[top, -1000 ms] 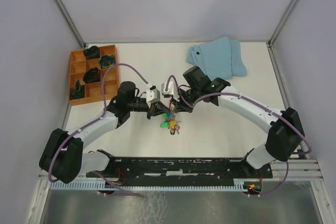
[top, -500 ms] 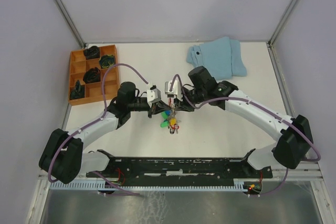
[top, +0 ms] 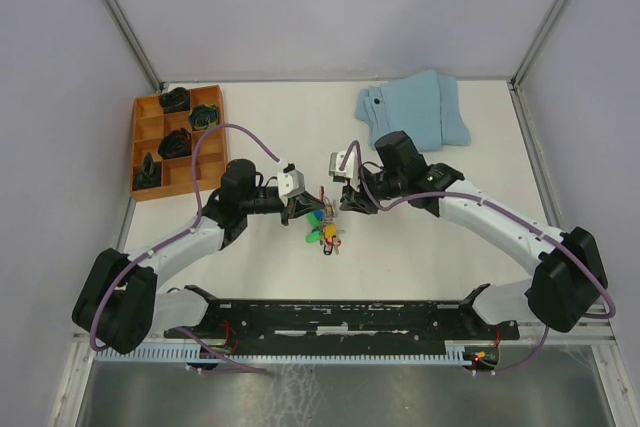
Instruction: Put the keys on the keyring
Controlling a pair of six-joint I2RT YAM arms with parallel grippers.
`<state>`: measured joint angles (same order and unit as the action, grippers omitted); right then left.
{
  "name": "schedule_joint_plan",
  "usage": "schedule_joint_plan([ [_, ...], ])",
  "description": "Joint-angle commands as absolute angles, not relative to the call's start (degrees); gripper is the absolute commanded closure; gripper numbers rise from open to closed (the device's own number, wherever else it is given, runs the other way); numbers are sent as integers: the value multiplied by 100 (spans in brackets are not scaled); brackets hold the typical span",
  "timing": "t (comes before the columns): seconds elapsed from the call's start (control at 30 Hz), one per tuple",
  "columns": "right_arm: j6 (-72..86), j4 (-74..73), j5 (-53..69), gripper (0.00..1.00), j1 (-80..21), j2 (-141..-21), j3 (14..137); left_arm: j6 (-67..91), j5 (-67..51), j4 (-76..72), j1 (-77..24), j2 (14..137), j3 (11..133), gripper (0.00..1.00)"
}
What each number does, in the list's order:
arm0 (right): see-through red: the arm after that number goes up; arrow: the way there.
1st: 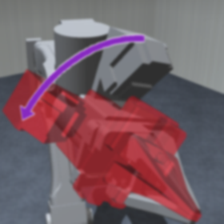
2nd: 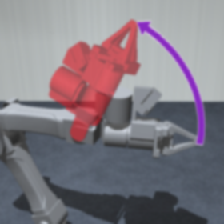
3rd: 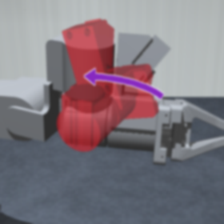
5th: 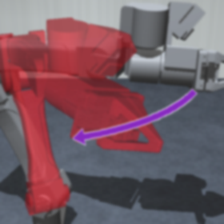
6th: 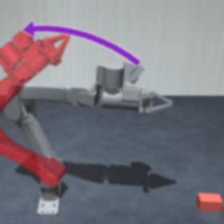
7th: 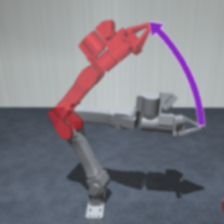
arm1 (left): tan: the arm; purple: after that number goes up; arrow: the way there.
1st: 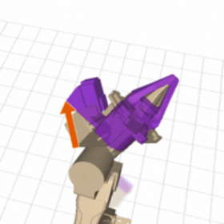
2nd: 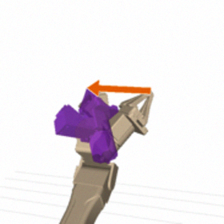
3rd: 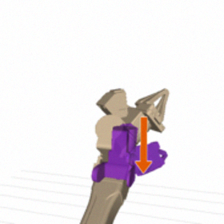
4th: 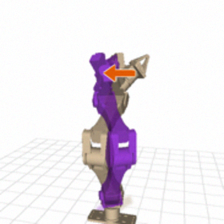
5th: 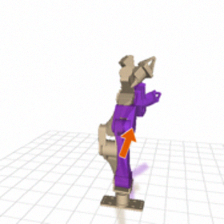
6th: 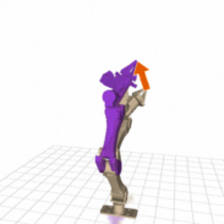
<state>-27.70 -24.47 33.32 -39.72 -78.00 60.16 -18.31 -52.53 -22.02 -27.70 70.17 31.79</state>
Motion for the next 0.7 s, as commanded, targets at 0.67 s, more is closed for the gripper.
schedule_joint_plan([
  [0.67, -2656, -1949, 3999, 99, -3908, -8201, 6390, -1863, -5541, -2353, -2754, 6888, 3322, 97],
])
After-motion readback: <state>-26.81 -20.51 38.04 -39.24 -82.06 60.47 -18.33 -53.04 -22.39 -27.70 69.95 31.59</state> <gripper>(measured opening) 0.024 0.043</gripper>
